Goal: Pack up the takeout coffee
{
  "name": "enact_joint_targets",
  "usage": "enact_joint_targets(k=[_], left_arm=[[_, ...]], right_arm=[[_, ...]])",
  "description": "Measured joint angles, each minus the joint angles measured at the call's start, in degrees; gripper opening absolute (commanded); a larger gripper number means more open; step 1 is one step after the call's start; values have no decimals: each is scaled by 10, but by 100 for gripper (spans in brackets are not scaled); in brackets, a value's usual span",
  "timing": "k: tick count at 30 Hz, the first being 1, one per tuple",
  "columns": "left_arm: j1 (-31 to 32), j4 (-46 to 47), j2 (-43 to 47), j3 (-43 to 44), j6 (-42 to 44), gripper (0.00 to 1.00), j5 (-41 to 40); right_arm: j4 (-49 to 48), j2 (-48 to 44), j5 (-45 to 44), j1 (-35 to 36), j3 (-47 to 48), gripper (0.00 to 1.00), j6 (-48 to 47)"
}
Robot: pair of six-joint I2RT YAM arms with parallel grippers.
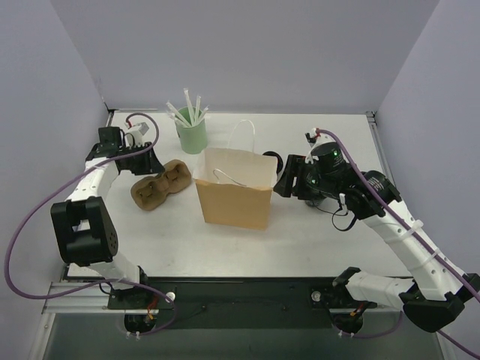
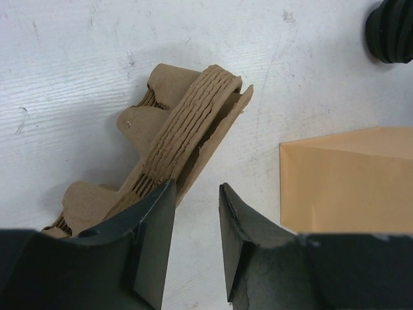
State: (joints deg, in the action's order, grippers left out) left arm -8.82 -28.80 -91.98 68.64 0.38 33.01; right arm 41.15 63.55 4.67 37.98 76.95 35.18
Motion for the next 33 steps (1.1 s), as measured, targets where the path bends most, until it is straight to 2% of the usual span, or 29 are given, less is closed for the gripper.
enact_joint_targets(k=[11,33], left_arm=[[9,-7,-37,11,4,43,0],[23,-7,-35,11,19,42,-3]], right_arm=[[3,-5,-3,0,0,54,0],[3,-2,-4,0,0,54,0]])
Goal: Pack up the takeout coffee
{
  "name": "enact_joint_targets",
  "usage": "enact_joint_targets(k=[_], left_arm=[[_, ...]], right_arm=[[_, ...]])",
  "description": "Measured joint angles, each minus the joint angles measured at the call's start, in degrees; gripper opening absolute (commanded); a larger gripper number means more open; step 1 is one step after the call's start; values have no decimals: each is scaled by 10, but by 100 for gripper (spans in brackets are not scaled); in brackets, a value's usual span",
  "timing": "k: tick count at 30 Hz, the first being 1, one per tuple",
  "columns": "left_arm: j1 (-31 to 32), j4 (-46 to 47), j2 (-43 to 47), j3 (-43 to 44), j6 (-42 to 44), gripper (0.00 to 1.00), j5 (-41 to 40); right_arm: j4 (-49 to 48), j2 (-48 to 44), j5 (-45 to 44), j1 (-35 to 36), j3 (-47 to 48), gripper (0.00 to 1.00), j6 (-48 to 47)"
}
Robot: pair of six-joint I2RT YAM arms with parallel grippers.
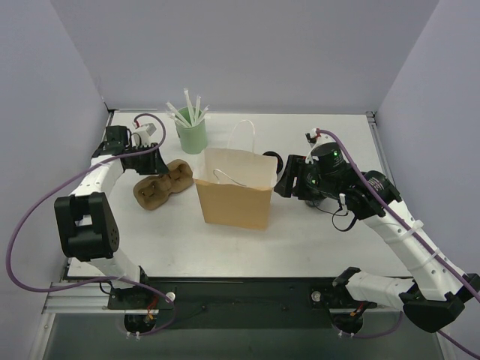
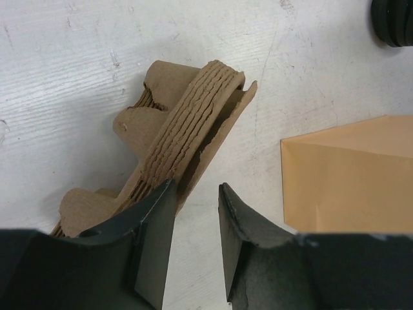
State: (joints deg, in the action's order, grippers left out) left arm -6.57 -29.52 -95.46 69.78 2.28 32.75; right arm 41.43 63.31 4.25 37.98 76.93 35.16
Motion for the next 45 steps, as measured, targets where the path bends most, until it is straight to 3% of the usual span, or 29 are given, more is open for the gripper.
enact_joint_targets(k=[22,36,37,41,45], left_arm=[[31,6,12,-16,19,39,-30],[59,29,27,-44,30,37,-92],[59,28,27,-43,30,35,-95],[61,22,27,-37,30,4,-114],[61,-2,26,-14,25,0,-127]], right_arm=[[0,0,0,0,-5,54,0],[0,0,0,0,-6,54,7],[0,0,0,0,-6,54,7],[0,0,0,0,-6,54,7],[0,-2,0,0,-9,54,9]])
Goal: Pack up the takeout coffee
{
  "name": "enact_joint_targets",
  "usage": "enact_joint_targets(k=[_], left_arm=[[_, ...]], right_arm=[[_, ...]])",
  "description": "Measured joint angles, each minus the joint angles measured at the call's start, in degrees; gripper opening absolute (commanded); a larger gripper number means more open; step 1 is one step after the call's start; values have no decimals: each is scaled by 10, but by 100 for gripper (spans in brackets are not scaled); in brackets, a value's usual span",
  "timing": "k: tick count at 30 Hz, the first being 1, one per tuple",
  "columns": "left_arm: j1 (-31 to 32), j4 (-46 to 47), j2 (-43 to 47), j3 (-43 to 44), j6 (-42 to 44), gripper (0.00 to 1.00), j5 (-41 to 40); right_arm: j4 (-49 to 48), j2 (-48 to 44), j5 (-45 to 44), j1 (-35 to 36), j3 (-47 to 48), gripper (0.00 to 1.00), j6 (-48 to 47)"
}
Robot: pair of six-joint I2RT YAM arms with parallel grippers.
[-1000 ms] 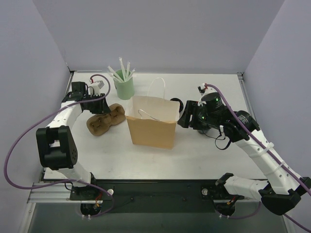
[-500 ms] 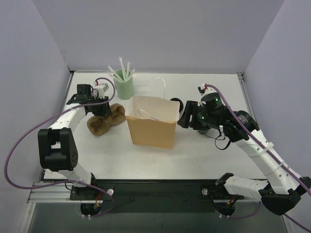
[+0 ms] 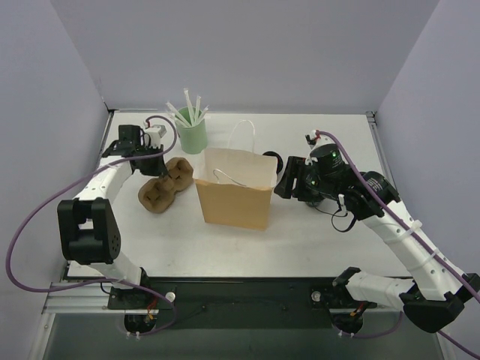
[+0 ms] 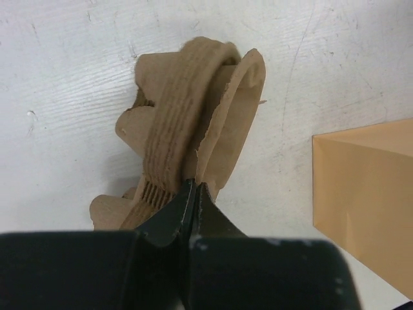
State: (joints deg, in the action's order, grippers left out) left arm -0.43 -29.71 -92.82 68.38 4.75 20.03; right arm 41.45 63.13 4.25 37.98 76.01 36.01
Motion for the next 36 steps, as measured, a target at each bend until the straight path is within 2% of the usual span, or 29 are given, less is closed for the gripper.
enact_joint_targets(k=[4,7,13,16,19,22,36], left_arm=[[-3,-29,0,41,-38,0,1],[-34,-27,3,56,-87,0,42],[-223,47,29,-35,-229,0,175],[-266,70,29,-80,-272,0,209],[-270,100,36,-123,-318,0,244],[-266,109,38,-130,-345,0,266],[-282,120,81,-66,-403,0,280]], right_arm=[[1,0,0,0,-2,54,0],[1,0,0,0,-2,54,0],[1,0,0,0,-2,54,0],[1,0,0,4,-2,54,0],[1,0,0,7,-2,54,0],[1,0,0,7,-2,54,0],[15,-3,-1,7,22,54,0]])
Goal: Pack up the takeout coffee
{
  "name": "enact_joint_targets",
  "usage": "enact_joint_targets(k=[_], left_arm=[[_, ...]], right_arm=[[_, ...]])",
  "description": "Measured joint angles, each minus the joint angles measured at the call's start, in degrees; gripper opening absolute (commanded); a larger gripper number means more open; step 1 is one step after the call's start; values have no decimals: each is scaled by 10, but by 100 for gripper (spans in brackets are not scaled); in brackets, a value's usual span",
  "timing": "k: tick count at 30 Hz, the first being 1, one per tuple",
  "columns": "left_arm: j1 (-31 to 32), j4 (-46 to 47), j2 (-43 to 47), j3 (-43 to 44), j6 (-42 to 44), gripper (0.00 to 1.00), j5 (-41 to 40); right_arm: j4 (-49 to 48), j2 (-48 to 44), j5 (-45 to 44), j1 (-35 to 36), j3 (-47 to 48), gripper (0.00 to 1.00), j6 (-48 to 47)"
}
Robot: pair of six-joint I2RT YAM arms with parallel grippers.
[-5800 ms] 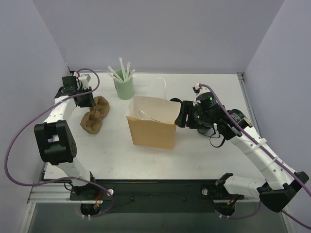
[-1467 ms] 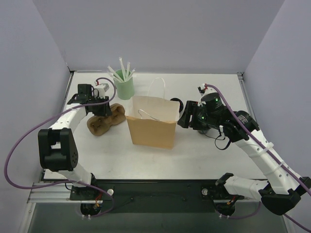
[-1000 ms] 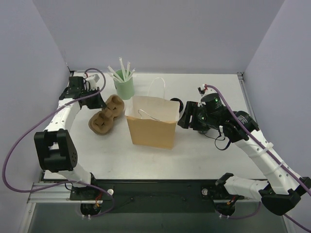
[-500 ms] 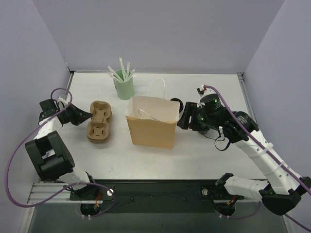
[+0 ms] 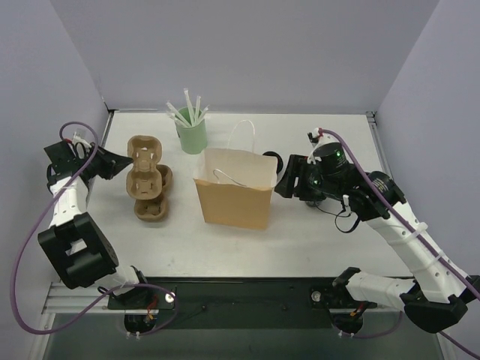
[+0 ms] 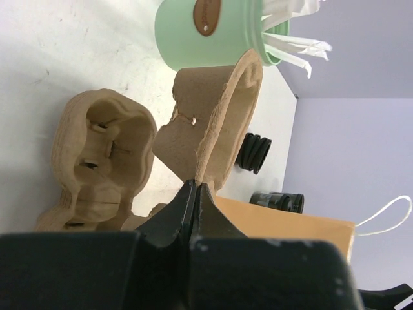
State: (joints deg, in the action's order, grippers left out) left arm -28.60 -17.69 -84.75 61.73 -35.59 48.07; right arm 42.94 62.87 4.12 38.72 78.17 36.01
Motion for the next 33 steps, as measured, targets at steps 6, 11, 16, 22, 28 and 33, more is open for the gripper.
enact_joint_targets(k=[6,11,16,22,28,33], left_arm=[[3,41,16,12,-60,0,14],[35,143,22,14,-145,0,49],[94,198,16,41,-202,0,84],[143,247,14,57,-264,0,104],[179,257,18,53,-288,0,105],[204,257,31,38,-290,0,105]], right_arm=[[12,10,-4,0,71,54,-7],[17,54,-3,0,167,54,-29],[18,136,-2,0,311,54,-82],[-10,261,55,0,487,60,-202],[-35,342,82,50,545,68,-330],[-48,391,70,122,545,69,-435]])
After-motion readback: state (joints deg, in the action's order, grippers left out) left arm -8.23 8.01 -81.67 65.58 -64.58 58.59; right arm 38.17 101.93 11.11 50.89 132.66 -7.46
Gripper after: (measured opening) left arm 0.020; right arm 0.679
